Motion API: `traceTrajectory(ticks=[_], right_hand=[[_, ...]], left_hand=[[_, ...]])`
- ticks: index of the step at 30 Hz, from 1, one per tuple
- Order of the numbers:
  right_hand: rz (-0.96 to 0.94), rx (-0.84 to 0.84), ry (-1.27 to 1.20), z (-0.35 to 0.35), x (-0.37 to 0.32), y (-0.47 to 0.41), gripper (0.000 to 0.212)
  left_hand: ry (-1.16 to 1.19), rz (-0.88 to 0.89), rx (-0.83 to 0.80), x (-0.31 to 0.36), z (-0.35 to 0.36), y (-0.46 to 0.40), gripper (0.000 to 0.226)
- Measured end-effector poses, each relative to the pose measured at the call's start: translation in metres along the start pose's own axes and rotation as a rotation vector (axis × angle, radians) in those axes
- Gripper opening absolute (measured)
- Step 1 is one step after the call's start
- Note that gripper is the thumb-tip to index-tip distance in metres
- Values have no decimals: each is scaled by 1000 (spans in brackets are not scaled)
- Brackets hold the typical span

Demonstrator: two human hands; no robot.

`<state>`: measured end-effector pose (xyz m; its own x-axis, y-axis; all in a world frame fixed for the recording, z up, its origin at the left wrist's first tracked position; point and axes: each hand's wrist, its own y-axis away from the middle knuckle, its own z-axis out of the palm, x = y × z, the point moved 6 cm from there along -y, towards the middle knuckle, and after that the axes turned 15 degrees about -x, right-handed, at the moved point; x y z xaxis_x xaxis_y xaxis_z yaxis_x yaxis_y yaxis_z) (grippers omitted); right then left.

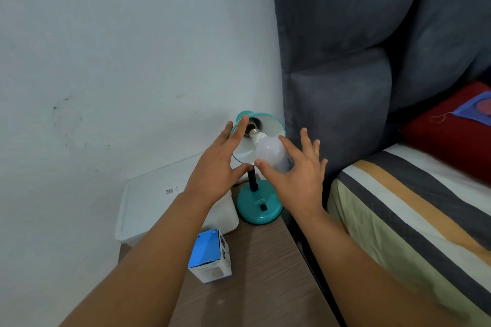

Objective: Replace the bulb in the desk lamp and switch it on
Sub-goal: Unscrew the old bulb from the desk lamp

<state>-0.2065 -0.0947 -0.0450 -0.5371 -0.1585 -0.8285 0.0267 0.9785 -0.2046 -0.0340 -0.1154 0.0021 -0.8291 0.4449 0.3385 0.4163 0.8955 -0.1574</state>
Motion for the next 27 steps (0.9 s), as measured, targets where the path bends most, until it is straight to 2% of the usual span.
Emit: traceTrajectory(ticks=[5,10,14,19,23,27], right_hand=[[-6,2,-43,-9,5,18,72],[3,2,-91,-12,14,52,77],[41,-22,-90,-5,34,86,72],[104,-131,-107,18,65,125,74],[178,-221,-134,39,85,145,75],[199,-281,-132,55,99,148,67]], left_hand=[[53,-60,-20,8,0,18,108],[187,-179,27,15,11,62,102],[217,-286,-3,17,45,109,89],[307,-368,-22,15,102,164,77],[261,-363,-117,17,139,189,76],[92,-251,-187,22,159,192,71]])
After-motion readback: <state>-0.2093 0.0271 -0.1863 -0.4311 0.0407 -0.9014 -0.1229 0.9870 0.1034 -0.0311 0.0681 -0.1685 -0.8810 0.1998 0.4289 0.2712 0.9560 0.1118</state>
